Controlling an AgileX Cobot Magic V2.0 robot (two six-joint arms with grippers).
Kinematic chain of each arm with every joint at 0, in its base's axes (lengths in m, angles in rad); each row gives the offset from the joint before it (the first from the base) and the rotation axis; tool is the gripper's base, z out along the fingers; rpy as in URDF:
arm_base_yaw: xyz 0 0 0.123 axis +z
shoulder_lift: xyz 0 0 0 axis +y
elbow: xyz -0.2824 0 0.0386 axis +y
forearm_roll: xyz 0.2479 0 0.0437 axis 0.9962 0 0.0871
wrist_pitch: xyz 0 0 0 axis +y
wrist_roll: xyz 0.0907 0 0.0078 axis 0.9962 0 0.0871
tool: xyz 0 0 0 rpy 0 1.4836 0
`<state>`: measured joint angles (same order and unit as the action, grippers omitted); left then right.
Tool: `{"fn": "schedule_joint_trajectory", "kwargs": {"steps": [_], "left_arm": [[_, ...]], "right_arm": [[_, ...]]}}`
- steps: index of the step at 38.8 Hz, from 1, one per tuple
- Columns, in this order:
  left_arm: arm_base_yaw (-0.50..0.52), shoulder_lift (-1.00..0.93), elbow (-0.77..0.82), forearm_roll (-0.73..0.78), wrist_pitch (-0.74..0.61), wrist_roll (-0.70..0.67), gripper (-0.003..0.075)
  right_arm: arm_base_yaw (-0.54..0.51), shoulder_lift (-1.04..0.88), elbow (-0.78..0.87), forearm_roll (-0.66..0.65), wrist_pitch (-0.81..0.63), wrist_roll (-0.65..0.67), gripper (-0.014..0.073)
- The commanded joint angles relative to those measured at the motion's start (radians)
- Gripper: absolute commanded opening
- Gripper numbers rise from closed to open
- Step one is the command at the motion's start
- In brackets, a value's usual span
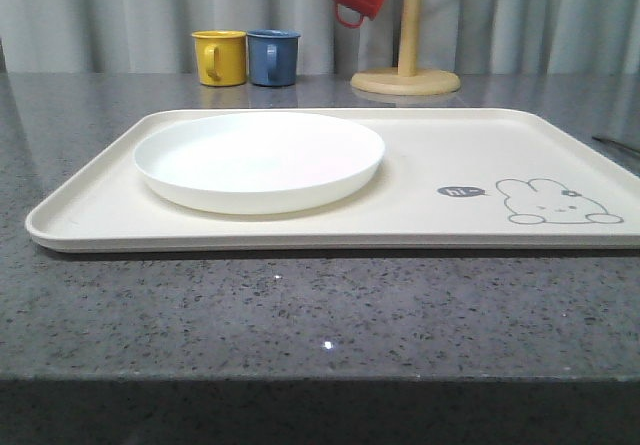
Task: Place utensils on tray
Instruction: 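Raise the left gripper away from the plate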
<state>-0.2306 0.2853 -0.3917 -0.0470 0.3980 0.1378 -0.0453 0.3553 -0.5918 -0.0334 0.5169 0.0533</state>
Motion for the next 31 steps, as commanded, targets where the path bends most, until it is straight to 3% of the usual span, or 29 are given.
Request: {"fn": "schedule_joint_trajectory", "kwargs": {"steps": [1, 31], "left_arm": [[0.002, -0.063, -0.006, -0.009, -0.099, -0.010, -0.0018], [0.002, -0.115, 0.001, -0.021, -0.121, -0.010, -0.0018]], "right_arm": [[-0.004, 0.015, -0.038, -0.013, -0.070, -0.005, 0.0640], [-0.004, 0.015, -0.038, -0.016, -0.087, -0.005, 0.0640]]}}
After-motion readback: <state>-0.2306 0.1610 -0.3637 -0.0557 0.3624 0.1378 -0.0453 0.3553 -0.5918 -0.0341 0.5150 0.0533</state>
